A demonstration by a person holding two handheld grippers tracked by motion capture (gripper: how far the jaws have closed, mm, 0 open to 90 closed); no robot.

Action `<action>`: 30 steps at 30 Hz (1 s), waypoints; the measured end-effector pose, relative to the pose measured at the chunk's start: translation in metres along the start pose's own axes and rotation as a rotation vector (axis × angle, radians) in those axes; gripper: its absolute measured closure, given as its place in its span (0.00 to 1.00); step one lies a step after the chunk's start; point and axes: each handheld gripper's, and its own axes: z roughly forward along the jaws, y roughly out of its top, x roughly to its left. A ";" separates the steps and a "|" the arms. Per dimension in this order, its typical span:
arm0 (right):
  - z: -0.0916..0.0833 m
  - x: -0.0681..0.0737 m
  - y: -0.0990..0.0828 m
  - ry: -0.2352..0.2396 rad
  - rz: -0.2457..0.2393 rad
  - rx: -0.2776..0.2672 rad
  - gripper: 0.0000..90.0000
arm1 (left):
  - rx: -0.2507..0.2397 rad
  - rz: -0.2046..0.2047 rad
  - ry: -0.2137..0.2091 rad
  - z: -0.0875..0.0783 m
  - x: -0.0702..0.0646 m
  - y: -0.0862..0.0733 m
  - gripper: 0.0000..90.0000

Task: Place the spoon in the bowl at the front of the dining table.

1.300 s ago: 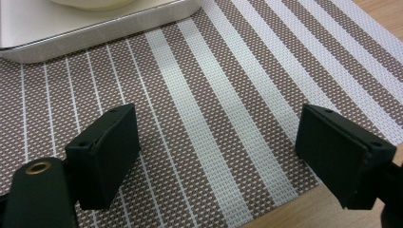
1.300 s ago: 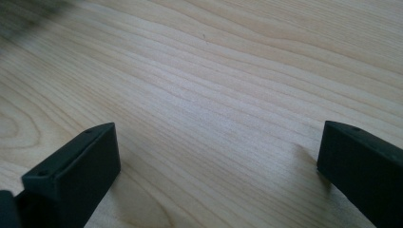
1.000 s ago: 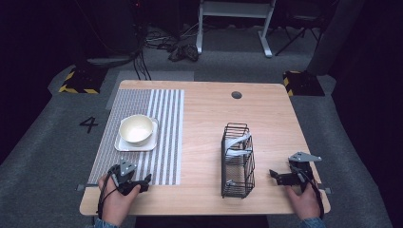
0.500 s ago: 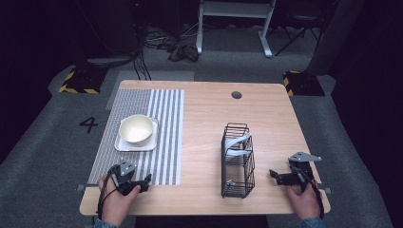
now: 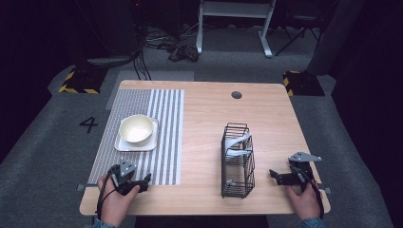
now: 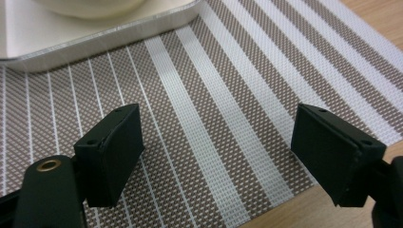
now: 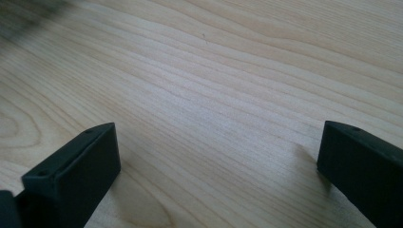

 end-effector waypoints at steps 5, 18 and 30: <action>0.000 0.000 0.000 0.000 0.000 0.000 0.00 | -0.038 0.004 -0.006 -0.011 -0.002 0.007 0.21; 0.000 0.000 0.000 -0.001 0.001 0.000 0.00 | -0.144 0.020 -0.060 -0.039 -0.015 0.027 0.22; 0.000 0.000 0.000 -0.002 0.002 0.000 0.01 | -0.250 0.059 -0.082 -0.056 -0.029 0.042 0.20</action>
